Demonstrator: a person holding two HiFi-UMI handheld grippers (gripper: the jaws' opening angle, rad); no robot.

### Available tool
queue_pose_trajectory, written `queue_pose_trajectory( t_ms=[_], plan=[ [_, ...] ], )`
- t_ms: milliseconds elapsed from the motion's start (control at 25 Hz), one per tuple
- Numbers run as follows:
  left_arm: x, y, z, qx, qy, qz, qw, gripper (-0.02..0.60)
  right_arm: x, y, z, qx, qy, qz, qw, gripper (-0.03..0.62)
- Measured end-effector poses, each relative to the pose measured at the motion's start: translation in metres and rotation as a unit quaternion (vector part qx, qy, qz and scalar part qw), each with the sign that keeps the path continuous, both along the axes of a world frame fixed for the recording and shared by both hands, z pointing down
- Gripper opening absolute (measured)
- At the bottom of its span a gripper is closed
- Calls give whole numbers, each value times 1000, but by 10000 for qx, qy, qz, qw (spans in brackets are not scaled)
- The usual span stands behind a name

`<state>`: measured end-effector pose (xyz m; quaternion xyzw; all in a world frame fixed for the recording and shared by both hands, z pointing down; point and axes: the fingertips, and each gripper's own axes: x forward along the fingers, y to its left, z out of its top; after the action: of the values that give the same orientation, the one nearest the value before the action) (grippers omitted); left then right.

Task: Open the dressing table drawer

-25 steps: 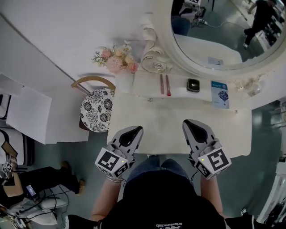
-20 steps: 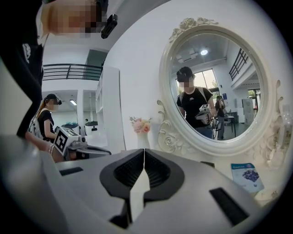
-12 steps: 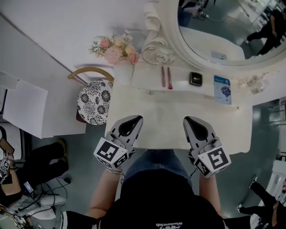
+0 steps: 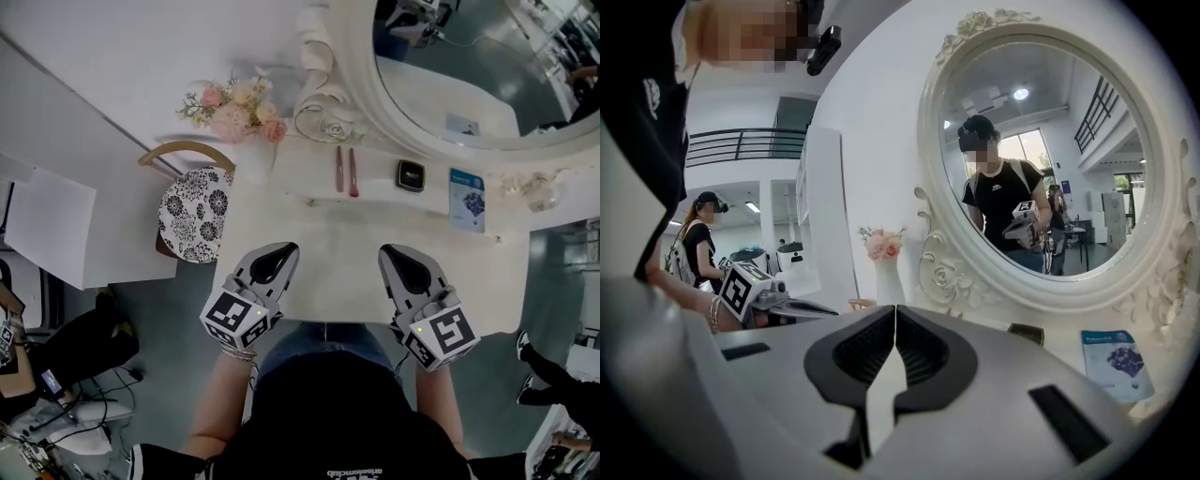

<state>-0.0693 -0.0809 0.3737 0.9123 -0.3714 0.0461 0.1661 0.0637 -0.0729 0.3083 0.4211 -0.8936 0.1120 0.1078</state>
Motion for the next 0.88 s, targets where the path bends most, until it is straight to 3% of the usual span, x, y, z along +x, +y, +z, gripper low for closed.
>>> queue_pose_trajectory(
  t_ms=[880],
  plan=[
    [14,-62,69,-514,-370,41,9980,20,-15,-43,58,-647,193,-606,9959,20]
  ],
)
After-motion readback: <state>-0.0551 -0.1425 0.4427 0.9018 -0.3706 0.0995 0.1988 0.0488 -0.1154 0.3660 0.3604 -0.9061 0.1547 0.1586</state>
